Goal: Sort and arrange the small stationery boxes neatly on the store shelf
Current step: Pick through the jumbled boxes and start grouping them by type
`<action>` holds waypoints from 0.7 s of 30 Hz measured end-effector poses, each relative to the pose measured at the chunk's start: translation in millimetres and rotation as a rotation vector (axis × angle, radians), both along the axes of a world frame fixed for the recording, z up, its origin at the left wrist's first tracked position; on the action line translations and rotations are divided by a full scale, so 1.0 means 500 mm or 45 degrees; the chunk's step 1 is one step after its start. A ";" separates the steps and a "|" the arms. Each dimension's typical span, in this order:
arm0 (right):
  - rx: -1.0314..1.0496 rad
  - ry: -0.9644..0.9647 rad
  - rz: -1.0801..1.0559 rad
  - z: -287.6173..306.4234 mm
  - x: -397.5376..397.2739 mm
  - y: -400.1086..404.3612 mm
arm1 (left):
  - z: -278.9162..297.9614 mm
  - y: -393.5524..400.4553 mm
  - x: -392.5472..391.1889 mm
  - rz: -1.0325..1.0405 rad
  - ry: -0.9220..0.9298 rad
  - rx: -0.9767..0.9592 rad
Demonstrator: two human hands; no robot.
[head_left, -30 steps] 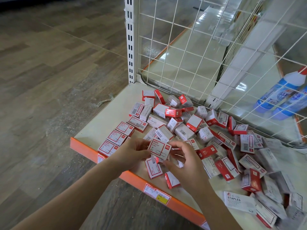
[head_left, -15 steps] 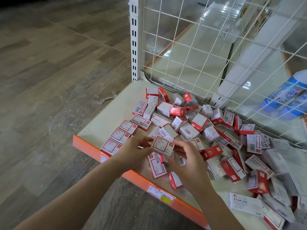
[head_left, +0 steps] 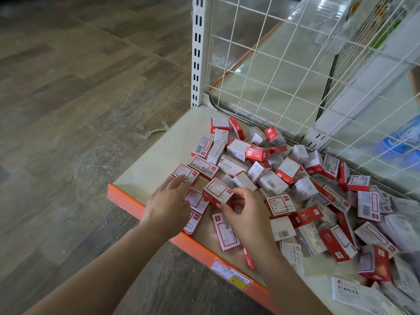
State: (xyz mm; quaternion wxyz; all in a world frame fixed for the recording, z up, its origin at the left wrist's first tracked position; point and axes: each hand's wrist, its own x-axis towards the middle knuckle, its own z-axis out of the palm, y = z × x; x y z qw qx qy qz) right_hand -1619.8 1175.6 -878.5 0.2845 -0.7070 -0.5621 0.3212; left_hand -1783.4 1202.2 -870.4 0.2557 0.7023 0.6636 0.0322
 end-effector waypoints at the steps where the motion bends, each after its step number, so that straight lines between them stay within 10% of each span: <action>1: -0.005 0.010 -0.019 -0.001 -0.003 -0.002 | -0.003 0.001 -0.002 -0.032 0.020 -0.011; 21: 0.025 -0.146 -0.065 -0.032 0.004 0.001 | -0.021 0.010 -0.021 -0.047 -0.081 0.037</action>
